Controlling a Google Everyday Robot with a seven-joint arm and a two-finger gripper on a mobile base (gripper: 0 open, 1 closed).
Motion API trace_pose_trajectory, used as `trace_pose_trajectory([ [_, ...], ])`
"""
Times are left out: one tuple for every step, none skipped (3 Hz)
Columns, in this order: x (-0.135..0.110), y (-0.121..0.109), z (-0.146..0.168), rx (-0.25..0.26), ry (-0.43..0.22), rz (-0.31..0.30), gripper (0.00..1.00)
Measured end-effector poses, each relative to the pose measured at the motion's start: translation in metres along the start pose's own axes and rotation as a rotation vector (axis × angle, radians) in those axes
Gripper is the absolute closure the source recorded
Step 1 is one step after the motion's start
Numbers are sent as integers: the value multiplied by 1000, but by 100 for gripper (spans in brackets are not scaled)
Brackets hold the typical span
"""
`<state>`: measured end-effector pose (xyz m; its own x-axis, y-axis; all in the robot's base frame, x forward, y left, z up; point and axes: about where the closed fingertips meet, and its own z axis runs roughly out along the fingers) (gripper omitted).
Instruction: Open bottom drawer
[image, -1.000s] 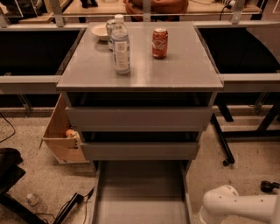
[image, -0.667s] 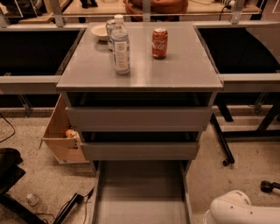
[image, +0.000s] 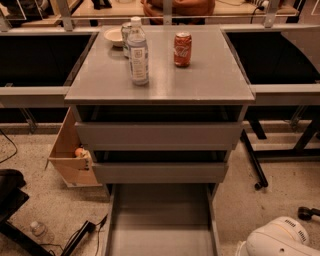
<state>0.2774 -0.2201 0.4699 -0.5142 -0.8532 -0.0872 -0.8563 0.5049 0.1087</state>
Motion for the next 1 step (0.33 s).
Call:
trace_pose_trajectory([
  [-2, 2, -68, 131, -20, 126, 0],
])
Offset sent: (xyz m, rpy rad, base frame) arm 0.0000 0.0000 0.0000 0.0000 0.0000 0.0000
